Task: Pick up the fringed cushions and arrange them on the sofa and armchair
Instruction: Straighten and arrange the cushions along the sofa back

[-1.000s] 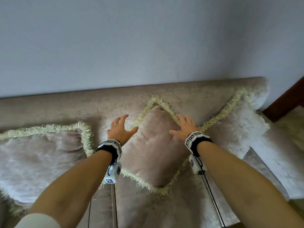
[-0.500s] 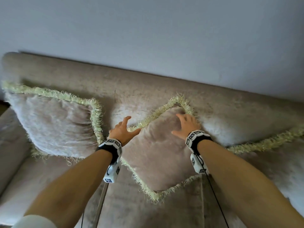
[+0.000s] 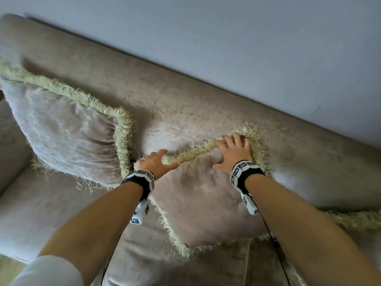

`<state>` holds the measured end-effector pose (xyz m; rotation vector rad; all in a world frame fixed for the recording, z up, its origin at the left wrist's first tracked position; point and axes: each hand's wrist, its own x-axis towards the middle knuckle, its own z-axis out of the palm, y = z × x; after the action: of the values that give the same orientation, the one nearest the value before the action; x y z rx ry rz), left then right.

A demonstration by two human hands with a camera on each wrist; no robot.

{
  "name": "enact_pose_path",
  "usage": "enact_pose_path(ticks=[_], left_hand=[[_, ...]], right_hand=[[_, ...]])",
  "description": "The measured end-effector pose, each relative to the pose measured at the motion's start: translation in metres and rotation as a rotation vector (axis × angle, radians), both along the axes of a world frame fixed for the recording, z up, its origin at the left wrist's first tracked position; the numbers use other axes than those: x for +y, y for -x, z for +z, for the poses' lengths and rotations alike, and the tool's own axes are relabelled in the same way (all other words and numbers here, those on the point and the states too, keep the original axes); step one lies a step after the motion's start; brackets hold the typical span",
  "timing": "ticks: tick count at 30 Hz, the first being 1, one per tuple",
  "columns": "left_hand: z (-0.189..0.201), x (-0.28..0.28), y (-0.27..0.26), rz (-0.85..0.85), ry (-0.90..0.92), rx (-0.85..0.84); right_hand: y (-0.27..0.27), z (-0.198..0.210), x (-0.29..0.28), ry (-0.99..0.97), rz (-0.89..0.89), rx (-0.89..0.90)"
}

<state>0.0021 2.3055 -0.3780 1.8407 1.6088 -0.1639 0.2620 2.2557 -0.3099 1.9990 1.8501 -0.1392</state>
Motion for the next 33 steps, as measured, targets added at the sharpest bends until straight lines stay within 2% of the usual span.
enact_pose_path(ticks=[9, 12, 16, 18, 22, 29, 33], left_hand=[[-0.039, 0.0, -0.014, 0.023, 0.209, 0.068], [-0.043, 0.001, -0.014, -0.052, 0.193, 0.116], [-0.046, 0.004, -0.007, -0.198, 0.186, 0.272], [-0.043, 0.001, -0.009, -0.25, 0.156, 0.333], [-0.033, -0.012, -0.024, -0.322, 0.006, 0.354], [-0.019, -0.063, -0.079, -0.301, -0.044, 0.15], [-0.006, -0.095, -0.102, -0.363, -0.176, 0.174]], right_hand=[[0.006, -0.011, 0.017, 0.092, 0.014, -0.074], [0.008, -0.015, 0.017, 0.129, 0.013, -0.071], [0.006, -0.02, 0.015, 0.226, 0.01, -0.061], [0.002, -0.021, 0.013, 0.301, -0.023, -0.025], [-0.014, -0.016, -0.001, 0.401, -0.095, 0.016], [-0.07, -0.017, -0.07, 0.464, -0.24, 0.025], [-0.091, -0.017, -0.112, 0.489, -0.253, -0.003]])
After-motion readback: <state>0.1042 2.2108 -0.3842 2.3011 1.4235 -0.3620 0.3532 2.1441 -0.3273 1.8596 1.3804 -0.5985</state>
